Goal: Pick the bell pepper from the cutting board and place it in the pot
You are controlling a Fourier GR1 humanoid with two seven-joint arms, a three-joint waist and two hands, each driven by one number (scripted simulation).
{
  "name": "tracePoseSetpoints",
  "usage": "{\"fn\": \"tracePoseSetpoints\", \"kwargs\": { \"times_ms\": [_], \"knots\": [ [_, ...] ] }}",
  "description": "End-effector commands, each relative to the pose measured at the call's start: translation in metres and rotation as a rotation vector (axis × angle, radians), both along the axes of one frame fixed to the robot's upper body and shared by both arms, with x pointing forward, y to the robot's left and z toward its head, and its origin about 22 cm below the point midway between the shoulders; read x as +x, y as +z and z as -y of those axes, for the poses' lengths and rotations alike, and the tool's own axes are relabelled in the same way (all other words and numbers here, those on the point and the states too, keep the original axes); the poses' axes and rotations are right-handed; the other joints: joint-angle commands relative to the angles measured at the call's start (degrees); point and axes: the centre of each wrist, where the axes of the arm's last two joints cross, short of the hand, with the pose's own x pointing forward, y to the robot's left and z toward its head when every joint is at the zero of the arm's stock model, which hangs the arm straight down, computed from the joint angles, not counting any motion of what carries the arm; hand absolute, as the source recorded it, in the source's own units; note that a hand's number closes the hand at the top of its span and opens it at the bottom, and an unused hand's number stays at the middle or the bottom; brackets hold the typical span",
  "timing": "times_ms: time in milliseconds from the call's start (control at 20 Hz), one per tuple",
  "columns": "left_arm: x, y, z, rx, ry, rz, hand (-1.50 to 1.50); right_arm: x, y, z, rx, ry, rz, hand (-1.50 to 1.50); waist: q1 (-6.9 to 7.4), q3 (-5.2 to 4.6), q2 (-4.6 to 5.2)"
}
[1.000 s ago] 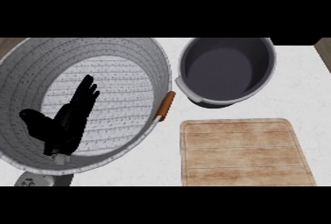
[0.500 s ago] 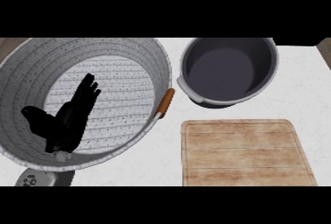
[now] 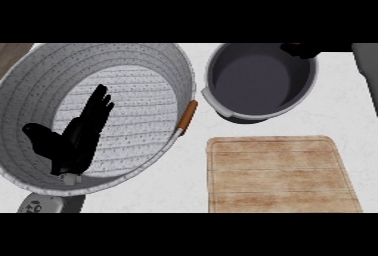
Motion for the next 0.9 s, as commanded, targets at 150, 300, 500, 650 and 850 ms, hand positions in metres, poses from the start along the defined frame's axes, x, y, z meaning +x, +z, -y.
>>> {"fn": "tracePoseSetpoints", "kwargs": {
  "times_ms": [150,300,500,650,850],
  "knots": [
    [0.007,0.002,0.009,0.011,-0.013,-0.028,0.00,0.016,-0.059,-0.013,0.099,-0.007,-0.269,-1.50,-0.19,0.04,0.06],
    [0.002,0.003,-0.004,0.005,-0.012,-0.004,0.00,0.024,-0.050,-0.040,0.246,0.002,-0.295,-1.50,0.12,0.02,-0.06],
    [0.003,-0.013,-0.004,0.009,-0.010,-0.021,0.00,0.023,-0.029,0.006,0.491,-0.037,-0.153,-1.50,-0.05,0.04,0.24],
    [0.000,0.002,0.015,0.008,0.003,-0.011,0.00,0.021,-0.035,0.021,0.616,-0.101,-0.059,-1.50,-0.18,0.11,-0.03],
    [0.000,0.013,0.018,0.000,-0.006,-0.017,0.00,0.025,-0.013,0.039,0.701,-0.189,-0.018,-1.50,0.46,0.08,0.09]
  ]
}}
